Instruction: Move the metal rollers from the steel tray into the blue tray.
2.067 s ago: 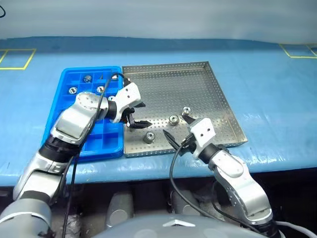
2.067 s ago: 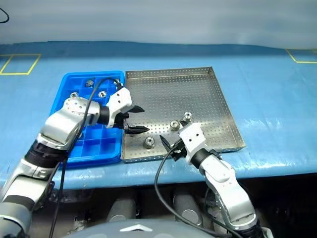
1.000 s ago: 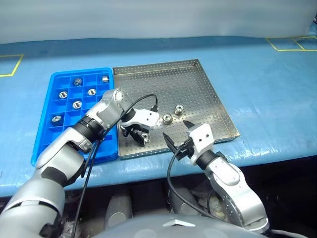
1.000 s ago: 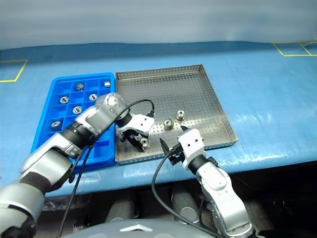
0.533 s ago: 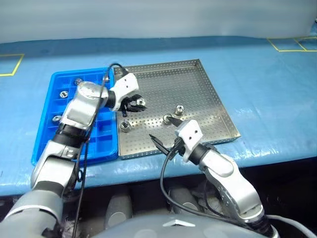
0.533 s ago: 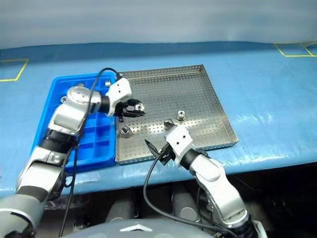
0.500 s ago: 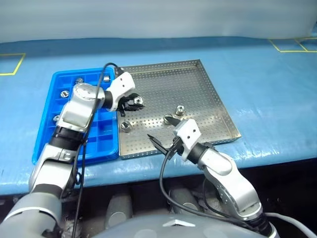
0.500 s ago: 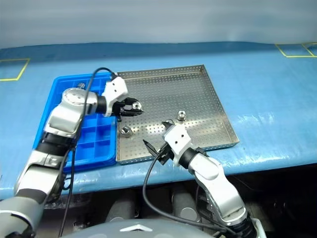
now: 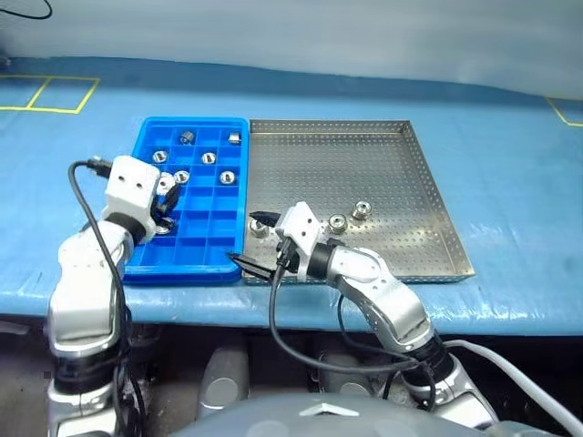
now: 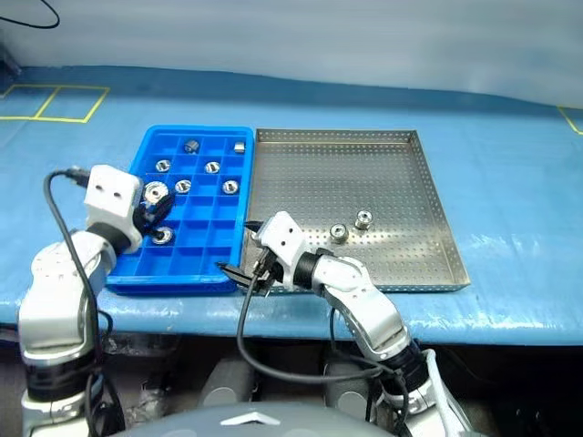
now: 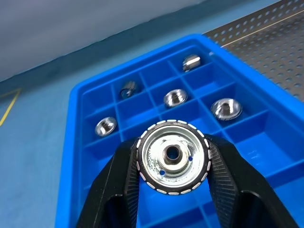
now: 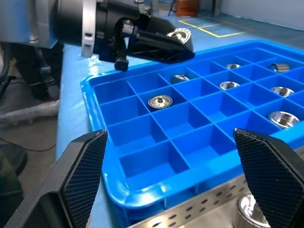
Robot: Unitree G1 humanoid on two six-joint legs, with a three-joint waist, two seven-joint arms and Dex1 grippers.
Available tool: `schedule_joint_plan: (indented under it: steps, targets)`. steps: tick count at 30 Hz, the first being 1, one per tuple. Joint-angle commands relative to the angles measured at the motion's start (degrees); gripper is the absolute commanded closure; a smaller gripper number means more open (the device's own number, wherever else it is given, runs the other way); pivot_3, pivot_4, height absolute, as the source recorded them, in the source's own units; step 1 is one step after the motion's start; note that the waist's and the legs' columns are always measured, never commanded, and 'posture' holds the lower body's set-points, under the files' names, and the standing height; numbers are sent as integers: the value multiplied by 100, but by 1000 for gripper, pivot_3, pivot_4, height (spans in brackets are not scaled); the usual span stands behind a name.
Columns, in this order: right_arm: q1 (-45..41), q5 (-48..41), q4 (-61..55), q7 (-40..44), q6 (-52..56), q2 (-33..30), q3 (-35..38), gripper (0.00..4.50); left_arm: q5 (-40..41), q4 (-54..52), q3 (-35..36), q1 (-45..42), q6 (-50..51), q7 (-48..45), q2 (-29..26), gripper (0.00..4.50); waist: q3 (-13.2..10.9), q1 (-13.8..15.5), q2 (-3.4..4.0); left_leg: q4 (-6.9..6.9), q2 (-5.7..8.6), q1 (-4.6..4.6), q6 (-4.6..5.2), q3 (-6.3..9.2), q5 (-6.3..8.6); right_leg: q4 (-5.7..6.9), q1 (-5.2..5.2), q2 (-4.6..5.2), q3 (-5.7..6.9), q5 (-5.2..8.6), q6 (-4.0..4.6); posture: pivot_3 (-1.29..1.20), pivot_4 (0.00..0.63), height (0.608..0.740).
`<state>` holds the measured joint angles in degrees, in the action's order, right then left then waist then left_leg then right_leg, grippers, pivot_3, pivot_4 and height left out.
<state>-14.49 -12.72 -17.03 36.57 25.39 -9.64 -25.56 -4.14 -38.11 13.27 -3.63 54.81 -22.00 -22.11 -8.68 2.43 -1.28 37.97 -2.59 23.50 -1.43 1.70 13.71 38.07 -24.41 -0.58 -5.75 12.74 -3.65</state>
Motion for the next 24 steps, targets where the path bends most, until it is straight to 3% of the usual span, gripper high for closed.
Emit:
schedule_joint_plan:
  steps: [1, 9, 17, 24]
  targets:
    - [-248, -93, 206, 236, -268, 190, -109, 0, -215, -554, 199, 373, 30, 434, 92, 2784, 0, 43, 0, -1, 0, -2, -1, 1, -1, 1, 1, 0, 1, 1, 1, 285, 150, 740]
    - [-494, -57, 690, 526, -537, 490, -262, 0, -162, -782, 314, 953, 180, 1000, 602, 2784, 2, 252, -3, -1, -1, -4, -10, 6, -6, 1, 4, 1, 10, 13, 34, 324, 150, 740]
    - [-442, 14, 699, 493, -618, 519, -287, 0, -186, -714, 83, 1116, 537, 1122, 520, 2784, 2, 307, -2, -4, -1, -4, -12, 6, -7, 1, 1, 2, 12, 17, 40, 324, 150, 740]
    - [-275, 58, 452, 289, -592, 460, -196, 0, -22, -657, 105, 765, 684, 985, 371, 505, 2, 292, -2, -10, -2, -3, -12, 5, -7, -3, -1, 3, 12, 20, 44, 274, 150, 740]
